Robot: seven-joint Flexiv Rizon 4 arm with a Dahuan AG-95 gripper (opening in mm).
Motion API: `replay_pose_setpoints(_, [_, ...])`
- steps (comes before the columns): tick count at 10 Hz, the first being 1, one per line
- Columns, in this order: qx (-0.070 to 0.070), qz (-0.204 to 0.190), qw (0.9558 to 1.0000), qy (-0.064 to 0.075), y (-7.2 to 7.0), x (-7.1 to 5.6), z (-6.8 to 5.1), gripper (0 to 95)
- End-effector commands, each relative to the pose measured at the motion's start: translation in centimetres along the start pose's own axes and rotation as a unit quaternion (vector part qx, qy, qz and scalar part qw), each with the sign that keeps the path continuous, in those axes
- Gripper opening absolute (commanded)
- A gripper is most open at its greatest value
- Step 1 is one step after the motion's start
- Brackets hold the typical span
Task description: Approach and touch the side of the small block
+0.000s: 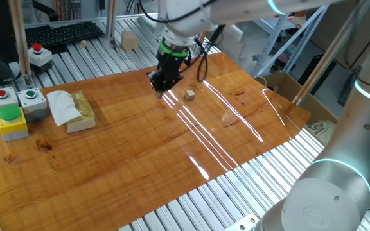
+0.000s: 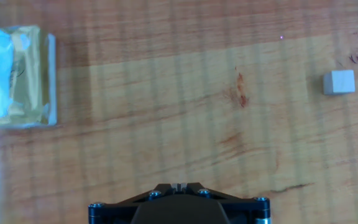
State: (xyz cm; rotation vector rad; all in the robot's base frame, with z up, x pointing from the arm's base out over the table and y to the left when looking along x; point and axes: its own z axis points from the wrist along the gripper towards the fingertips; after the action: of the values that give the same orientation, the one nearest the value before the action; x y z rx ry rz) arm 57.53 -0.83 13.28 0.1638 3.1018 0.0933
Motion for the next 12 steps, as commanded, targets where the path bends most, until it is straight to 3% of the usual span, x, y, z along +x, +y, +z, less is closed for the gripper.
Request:
replay_pose_setpoints(1, [0.000, 0.002, 1.0000, 0.004, -0.4, -1.1, 0.5, 0.0])
replay_pose_setpoints(3, [-0.001, 0.000, 1.0000, 0.008, -1.5, -3.0, 1.5, 0.0])
replay_pose_setpoints(6, [-0.015, -0.005, 0.9998, 0.012, -3.1, -5.1, 2.7, 0.0])
replay_pose_setpoints(8, [-0.016, -0.010, 0.9998, 0.011, -4.9, -6.1, 3.7, 0.0])
replay_pose_setpoints(10, [-0.022, -0.015, 0.9996, 0.011, -6.7, -6.9, 4.1, 0.0])
replay_pose_setpoints(12, [-0.016, -0.018, 0.9997, 0.004, -7.9, -6.5, 5.0, 0.0])
